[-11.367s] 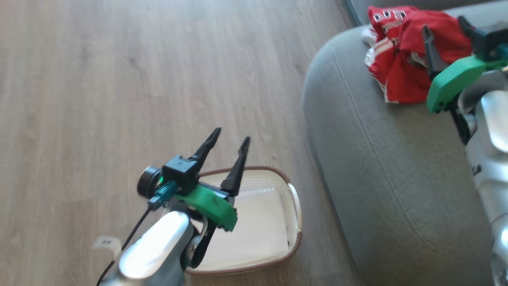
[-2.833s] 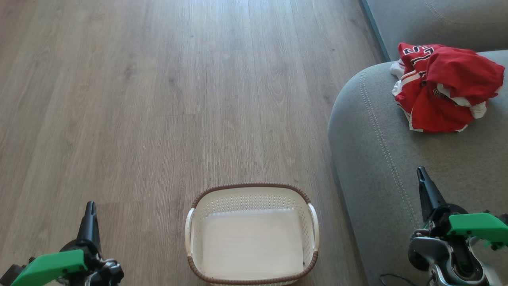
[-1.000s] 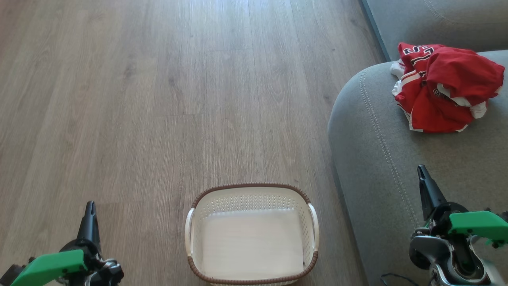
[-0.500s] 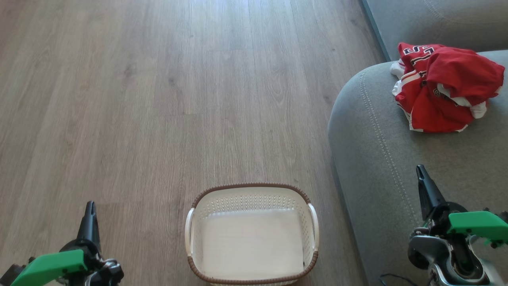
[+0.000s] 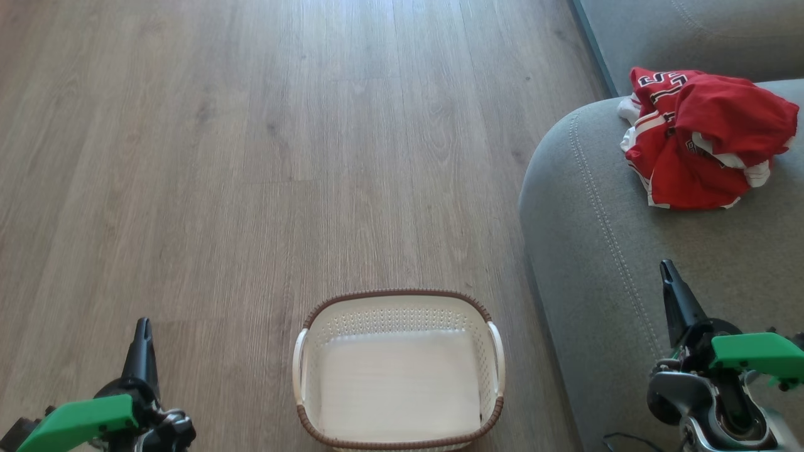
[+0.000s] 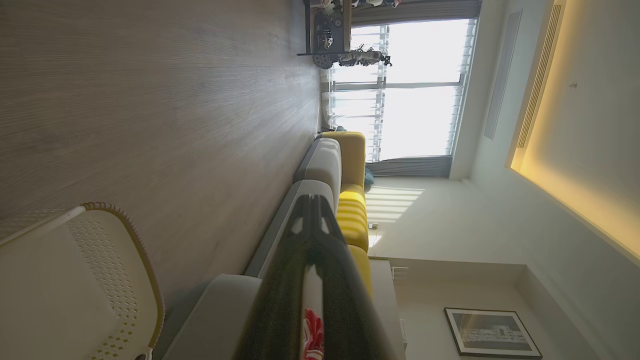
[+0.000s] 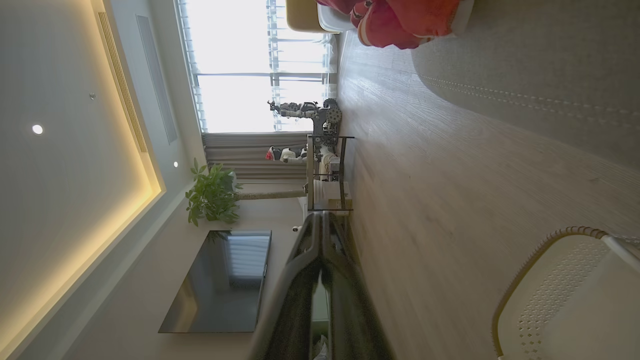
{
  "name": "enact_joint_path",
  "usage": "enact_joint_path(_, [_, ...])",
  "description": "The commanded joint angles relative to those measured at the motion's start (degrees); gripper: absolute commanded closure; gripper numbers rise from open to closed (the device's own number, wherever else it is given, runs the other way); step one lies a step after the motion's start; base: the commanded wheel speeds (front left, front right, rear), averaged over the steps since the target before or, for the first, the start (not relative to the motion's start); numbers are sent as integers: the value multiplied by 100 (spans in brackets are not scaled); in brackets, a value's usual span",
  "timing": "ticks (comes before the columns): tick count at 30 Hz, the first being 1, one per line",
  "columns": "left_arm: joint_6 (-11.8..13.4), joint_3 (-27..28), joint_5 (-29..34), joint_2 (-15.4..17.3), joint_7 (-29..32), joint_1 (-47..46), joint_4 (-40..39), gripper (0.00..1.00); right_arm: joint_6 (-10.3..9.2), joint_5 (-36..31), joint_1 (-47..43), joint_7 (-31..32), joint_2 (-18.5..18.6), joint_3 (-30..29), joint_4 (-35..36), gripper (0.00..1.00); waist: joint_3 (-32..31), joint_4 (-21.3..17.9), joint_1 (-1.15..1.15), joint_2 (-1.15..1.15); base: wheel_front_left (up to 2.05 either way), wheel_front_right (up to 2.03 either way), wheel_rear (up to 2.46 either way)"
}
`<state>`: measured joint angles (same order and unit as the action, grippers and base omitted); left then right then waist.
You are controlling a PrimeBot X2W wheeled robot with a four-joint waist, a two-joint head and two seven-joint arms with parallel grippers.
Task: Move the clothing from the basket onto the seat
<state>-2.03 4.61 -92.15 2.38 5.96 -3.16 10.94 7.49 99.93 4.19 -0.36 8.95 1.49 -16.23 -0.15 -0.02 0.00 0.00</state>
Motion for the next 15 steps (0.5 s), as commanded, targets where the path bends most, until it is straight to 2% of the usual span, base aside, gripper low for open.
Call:
enact_joint_path(1, [-49, 197, -4, 55, 41, -268, -215, 100, 0, 42, 286, -50, 107, 125, 226, 100, 0, 0, 0, 0, 0, 0, 0])
enact_joint_path(15, [-49, 198, -3, 54, 41, -268, -216, 100, 0, 152, 283, -150, 202, 249, 253, 100, 1, 0, 0, 0, 0, 0, 0])
